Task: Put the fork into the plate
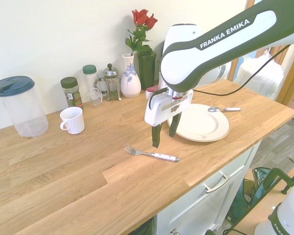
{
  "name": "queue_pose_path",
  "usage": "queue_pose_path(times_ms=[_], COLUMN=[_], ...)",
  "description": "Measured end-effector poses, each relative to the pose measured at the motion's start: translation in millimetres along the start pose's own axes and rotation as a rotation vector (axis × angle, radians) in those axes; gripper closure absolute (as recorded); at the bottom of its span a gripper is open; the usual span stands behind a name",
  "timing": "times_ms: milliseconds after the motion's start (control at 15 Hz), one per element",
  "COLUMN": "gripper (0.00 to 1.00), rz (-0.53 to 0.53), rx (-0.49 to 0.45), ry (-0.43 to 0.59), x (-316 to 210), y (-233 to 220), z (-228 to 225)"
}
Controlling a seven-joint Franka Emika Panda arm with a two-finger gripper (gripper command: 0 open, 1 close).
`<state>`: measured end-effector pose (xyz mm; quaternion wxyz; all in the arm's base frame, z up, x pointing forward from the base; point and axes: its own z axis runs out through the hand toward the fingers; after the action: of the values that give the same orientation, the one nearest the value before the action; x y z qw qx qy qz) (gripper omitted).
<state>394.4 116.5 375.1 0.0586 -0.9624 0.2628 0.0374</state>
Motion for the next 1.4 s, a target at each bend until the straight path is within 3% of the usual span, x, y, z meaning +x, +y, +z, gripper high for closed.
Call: queue_pose_path(times_ms=[667, 733, 1000, 1400], gripper=[0.00, 1.00, 1.00, 1.00], rz=[-0.108, -0.121, -0.179, -0.197], rx=[-0.117, -0.119, -0.108, -0.116], ry=[-0.022, -0.009, 0.083, 0.107], x=[-28, -30, -28, -24], y=[3, 2, -3, -4], z=[43, 46, 46, 55])
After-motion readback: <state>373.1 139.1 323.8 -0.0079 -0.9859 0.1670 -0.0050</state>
